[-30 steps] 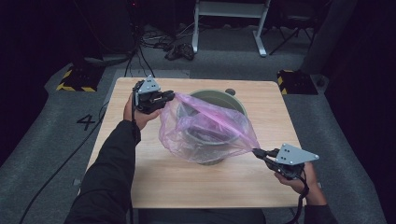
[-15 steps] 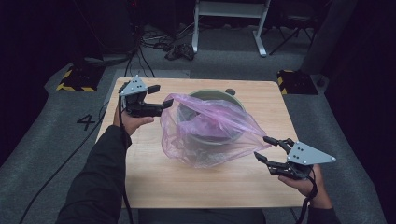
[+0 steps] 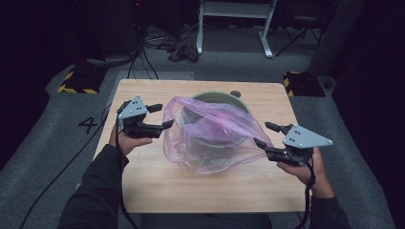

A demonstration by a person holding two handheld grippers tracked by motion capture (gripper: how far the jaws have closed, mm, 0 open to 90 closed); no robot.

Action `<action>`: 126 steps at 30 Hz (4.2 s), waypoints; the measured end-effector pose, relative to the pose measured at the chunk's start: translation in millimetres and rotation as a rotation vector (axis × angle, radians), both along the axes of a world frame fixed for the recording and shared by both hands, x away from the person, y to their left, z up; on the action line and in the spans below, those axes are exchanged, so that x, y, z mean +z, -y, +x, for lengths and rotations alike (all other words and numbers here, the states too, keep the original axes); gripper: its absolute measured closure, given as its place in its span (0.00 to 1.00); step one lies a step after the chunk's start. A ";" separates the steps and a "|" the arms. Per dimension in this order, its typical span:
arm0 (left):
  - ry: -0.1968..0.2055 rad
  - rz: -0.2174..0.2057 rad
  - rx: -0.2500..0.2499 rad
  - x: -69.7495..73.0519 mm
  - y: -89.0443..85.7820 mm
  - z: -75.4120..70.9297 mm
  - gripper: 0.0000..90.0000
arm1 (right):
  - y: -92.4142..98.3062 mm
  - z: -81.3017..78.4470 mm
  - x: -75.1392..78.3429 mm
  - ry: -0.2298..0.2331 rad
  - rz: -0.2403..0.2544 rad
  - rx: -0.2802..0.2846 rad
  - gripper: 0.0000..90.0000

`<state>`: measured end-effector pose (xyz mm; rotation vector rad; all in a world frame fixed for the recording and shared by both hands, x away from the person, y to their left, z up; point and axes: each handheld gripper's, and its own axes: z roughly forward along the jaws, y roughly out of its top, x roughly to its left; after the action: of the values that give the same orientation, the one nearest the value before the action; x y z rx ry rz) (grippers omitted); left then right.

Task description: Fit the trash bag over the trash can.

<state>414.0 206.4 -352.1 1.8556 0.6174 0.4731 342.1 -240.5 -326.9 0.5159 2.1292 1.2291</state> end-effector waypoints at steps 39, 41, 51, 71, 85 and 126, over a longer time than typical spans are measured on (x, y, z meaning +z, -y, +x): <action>-0.117 0.017 -0.054 -52.7 58.2 72.0 1.00 | 1.8 102.0 -70.2 -0.321 0.203 -0.134 1.00; -0.115 0.023 -0.061 -53.9 54.7 66.8 1.00 | 3.0 99.1 -74.1 -0.336 0.225 -0.117 1.00; -0.094 0.064 -0.115 -51.4 43.2 37.8 1.00 | 9.4 73.1 -79.3 -0.328 0.245 -0.061 1.00; -0.006 -0.048 0.045 -21.8 10.0 30.9 0.69 | 35.7 49.5 -35.5 -0.205 0.243 -0.162 0.64; 0.054 -0.037 -0.009 1.1 -8.4 -31.2 0.27 | 25.2 35.5 11.0 -0.063 0.161 -0.003 0.48; -0.024 0.081 -0.091 -75.4 34.6 -59.5 1.00 | -18.3 76.3 32.3 -0.078 0.050 0.023 0.54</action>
<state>354.5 171.7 -427.5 1.9596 0.5341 0.4215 418.4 -222.2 -294.6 0.5710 2.1791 1.2972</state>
